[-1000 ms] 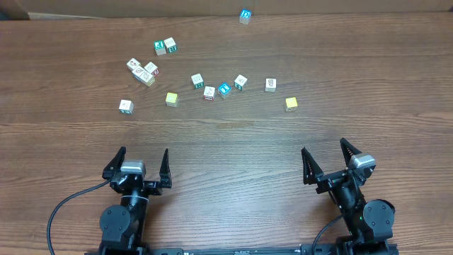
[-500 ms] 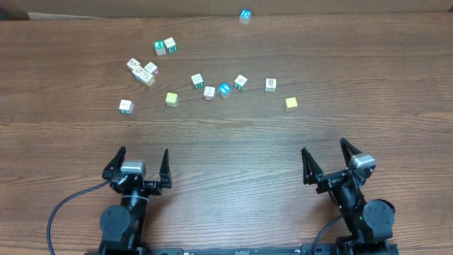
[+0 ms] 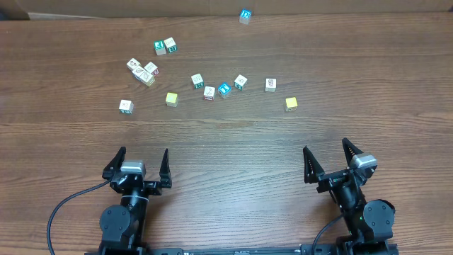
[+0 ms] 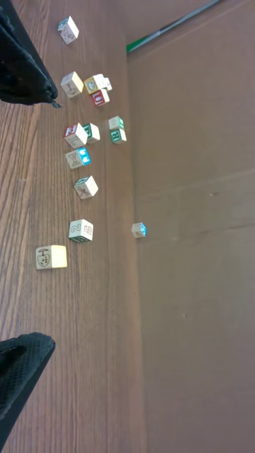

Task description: Form a tower

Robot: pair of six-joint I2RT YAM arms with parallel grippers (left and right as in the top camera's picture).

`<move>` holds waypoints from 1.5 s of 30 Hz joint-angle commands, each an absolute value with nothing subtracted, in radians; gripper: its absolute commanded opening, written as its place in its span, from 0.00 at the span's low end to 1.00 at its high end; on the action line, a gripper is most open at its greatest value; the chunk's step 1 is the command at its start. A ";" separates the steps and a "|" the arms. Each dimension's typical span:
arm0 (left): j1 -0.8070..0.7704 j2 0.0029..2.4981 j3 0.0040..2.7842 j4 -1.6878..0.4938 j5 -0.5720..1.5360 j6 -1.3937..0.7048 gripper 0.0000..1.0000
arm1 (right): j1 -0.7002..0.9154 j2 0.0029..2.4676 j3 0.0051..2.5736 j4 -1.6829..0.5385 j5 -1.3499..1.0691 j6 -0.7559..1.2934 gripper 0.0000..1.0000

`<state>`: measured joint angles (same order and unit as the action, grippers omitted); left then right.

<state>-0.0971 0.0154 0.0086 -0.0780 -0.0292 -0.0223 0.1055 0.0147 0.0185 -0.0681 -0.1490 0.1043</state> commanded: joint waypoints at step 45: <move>-0.090 0.004 0.005 -0.076 -0.017 -0.007 0.99 | 0.111 0.003 0.009 0.029 -0.231 0.214 1.00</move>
